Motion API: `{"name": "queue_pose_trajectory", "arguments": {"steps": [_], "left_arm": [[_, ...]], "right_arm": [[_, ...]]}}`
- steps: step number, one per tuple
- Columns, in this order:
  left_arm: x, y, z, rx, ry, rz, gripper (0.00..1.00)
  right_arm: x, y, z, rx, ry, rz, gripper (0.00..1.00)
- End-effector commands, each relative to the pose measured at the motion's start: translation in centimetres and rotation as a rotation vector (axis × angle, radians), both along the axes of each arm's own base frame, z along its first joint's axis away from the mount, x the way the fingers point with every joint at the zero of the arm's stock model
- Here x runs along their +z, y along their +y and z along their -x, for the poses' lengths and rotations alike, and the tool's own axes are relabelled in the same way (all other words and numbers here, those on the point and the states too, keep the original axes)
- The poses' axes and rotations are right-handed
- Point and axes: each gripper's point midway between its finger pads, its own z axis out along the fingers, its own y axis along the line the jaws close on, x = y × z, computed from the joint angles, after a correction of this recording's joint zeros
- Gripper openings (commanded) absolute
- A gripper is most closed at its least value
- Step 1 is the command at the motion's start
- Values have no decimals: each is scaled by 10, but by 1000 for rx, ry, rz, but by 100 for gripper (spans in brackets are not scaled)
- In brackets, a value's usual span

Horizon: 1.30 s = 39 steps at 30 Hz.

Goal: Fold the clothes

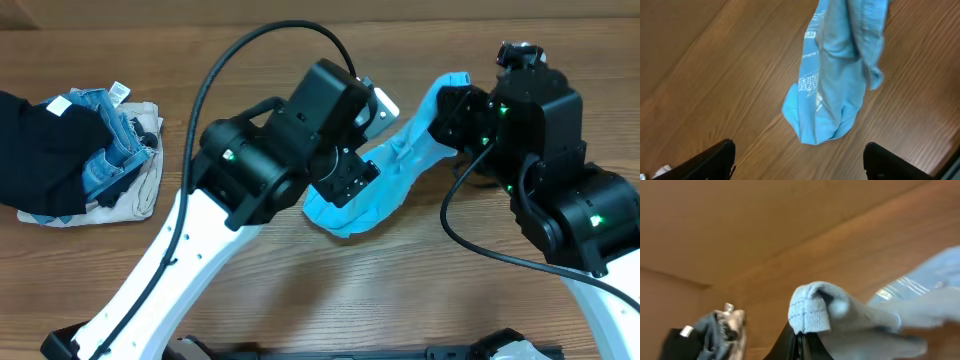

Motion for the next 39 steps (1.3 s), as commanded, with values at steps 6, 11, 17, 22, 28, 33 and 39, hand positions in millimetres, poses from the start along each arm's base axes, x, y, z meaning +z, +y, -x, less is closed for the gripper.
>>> {"name": "queue_pose_trajectory", "arguments": {"steps": [6,11,17,22,28,33,39], "left_arm": [[-6,-35,-5,-108,-17,31,81],[12,-62,8,-194,17,199,82],[16,-65,5,-154,24,239,80],[18,-71,3,-151,28,265,80],[23,-78,-4,-146,3,295,78],[29,-80,-10,-131,-24,316,72],[17,-86,-24,-68,-4,321,63]], "right_arm": [[35,12,-4,33,-94,-117,4],[39,7,-8,-5,-96,-165,4],[55,11,-12,-6,-135,-251,4],[67,20,-12,28,-156,-323,4],[78,29,-11,66,-173,-382,4],[82,34,-9,92,-172,-413,4],[91,39,-8,117,-191,-454,4]]}}
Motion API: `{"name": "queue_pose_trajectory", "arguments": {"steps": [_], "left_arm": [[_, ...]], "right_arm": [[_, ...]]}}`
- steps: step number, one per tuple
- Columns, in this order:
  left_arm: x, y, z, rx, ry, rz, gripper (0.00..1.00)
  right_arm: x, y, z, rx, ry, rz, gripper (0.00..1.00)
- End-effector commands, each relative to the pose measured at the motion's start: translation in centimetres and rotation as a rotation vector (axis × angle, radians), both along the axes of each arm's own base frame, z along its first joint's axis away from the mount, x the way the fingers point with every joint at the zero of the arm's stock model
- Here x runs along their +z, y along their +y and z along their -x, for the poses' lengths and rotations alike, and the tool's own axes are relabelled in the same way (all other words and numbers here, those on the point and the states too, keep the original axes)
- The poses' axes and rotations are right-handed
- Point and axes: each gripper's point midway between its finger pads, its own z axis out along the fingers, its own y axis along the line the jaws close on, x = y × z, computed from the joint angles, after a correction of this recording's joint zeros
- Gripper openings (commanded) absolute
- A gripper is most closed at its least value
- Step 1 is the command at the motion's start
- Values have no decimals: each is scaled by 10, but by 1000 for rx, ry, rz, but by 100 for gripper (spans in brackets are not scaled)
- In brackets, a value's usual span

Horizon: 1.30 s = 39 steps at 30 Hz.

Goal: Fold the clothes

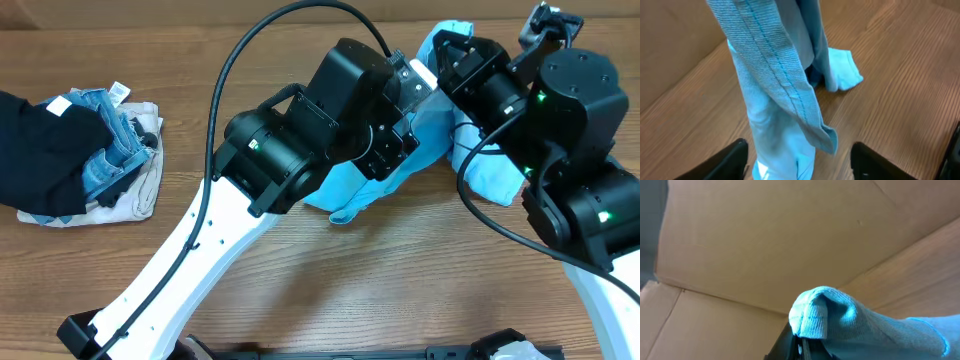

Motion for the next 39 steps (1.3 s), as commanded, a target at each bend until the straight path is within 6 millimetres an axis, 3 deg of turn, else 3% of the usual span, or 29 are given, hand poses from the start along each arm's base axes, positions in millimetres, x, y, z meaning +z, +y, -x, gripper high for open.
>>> {"name": "queue_pose_trajectory", "arguments": {"steps": [1,4,10,14,16,20,22,25,32,35,39], "left_arm": [[-16,-20,-7,18,61,32,59],[-17,-23,-14,66,75,60,56],[-9,-26,-22,98,49,97,67],[-8,-25,-25,115,40,97,64],[-7,-25,-28,122,31,99,56],[-6,-20,-35,170,10,93,8],[-4,-14,-37,194,-4,82,4],[8,-3,-36,228,-40,81,4],[59,66,-25,404,-217,28,4],[79,93,-21,480,-295,11,4],[92,110,-17,517,-350,-10,4]], "right_arm": [[19,21,14,116,-34,-50,4],[20,21,14,116,-37,-51,4],[25,21,14,117,-55,-57,4],[27,22,14,122,-66,-62,4],[28,23,14,128,-67,-63,4],[28,22,14,127,-66,-61,4],[24,21,13,117,-58,-48,4],[13,9,9,51,-38,18,4],[-44,-39,6,-165,131,276,5],[-75,-44,6,-160,227,381,5],[-115,-45,8,-98,348,527,12]]}}
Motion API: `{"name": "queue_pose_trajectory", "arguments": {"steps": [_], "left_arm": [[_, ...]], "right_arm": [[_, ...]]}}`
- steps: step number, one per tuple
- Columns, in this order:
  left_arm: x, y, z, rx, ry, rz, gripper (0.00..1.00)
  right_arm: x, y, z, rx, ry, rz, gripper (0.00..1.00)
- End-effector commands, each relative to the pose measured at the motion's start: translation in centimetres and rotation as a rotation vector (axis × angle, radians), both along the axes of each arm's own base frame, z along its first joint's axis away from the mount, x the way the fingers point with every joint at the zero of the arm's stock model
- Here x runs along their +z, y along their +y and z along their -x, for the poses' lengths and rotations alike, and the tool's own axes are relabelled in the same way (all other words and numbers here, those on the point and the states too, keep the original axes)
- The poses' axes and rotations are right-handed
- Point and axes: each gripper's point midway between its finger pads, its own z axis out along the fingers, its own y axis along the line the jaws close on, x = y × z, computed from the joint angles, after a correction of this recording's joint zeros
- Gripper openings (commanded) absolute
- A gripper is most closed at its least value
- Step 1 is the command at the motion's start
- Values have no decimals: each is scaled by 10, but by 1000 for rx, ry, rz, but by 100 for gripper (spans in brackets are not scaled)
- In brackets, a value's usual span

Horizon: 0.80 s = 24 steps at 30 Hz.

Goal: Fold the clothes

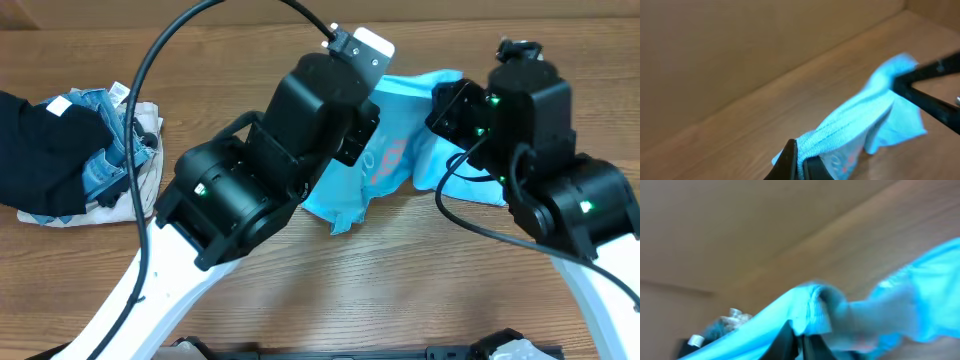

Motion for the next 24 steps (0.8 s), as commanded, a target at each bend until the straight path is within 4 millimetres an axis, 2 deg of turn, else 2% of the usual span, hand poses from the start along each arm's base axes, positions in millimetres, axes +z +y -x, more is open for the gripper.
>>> {"name": "queue_pose_trajectory", "arguments": {"steps": [1,6,8,11,14,18,22,24], "left_arm": [[28,43,-2,147,-113,-51,4],[40,72,-5,282,-170,-90,4],[49,86,-3,327,-205,-119,4],[63,98,2,359,-250,-131,4],[81,107,6,381,-300,-122,4],[120,121,14,404,-403,-103,4],[143,128,22,408,-451,-69,4],[149,131,25,410,-463,-59,4]], "right_arm": [[-31,-19,-9,-12,84,183,12],[-74,-21,-8,53,239,304,12],[-91,-29,-6,49,313,330,16],[-113,-38,-5,61,405,329,25],[-142,-34,-2,168,505,255,36],[-181,-42,3,248,615,236,55],[-207,-47,13,251,692,231,59],[-222,-38,22,321,724,200,61]]}}
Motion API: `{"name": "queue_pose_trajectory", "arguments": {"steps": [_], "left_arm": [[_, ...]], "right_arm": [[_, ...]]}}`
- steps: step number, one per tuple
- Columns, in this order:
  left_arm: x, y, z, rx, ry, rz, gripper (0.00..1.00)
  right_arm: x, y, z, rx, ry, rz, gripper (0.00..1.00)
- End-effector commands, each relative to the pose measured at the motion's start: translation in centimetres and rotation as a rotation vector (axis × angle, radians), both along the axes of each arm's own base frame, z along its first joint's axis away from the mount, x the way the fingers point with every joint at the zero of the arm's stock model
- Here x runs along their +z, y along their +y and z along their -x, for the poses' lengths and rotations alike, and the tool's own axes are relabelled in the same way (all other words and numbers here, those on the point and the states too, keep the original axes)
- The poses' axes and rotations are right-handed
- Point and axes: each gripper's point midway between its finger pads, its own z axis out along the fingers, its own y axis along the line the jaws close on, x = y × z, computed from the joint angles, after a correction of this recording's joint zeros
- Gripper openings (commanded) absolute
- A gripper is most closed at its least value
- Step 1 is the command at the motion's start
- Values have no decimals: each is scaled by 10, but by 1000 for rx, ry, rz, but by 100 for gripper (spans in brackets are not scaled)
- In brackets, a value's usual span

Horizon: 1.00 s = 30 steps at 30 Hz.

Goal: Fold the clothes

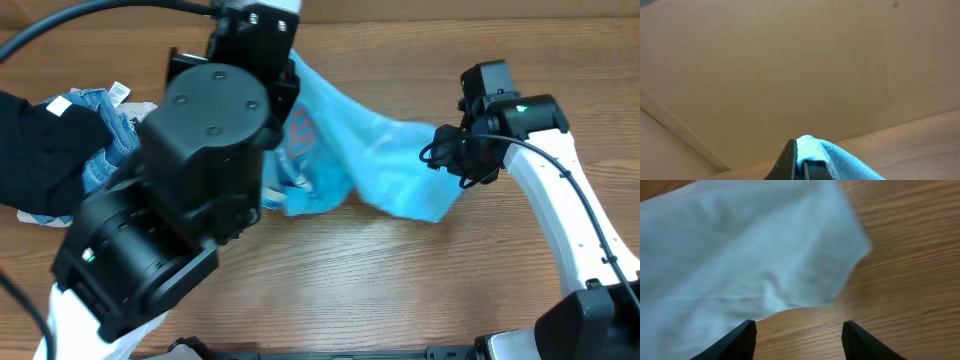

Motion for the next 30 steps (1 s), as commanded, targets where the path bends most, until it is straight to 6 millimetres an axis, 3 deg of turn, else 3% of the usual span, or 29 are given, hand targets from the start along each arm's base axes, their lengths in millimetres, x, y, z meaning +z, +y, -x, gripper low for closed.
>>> {"name": "queue_pose_trajectory", "arguments": {"steps": [1,9,13,16,20,26,30], "left_arm": [[26,21,14,33,-63,12,4],[26,21,14,32,-60,3,4],[25,21,14,32,-59,1,4],[25,21,14,32,-58,0,4],[25,21,14,32,-58,1,4],[25,21,14,30,-58,5,4],[25,21,14,30,-58,9,4]], "right_arm": [[-20,17,14,94,63,-91,62],[-77,34,66,161,229,-214,64],[-99,59,88,321,232,-261,66],[-105,81,92,449,189,-239,69],[-113,101,84,589,83,-81,77],[-135,119,70,649,25,-20,76],[-156,124,82,695,81,19,71]]}}
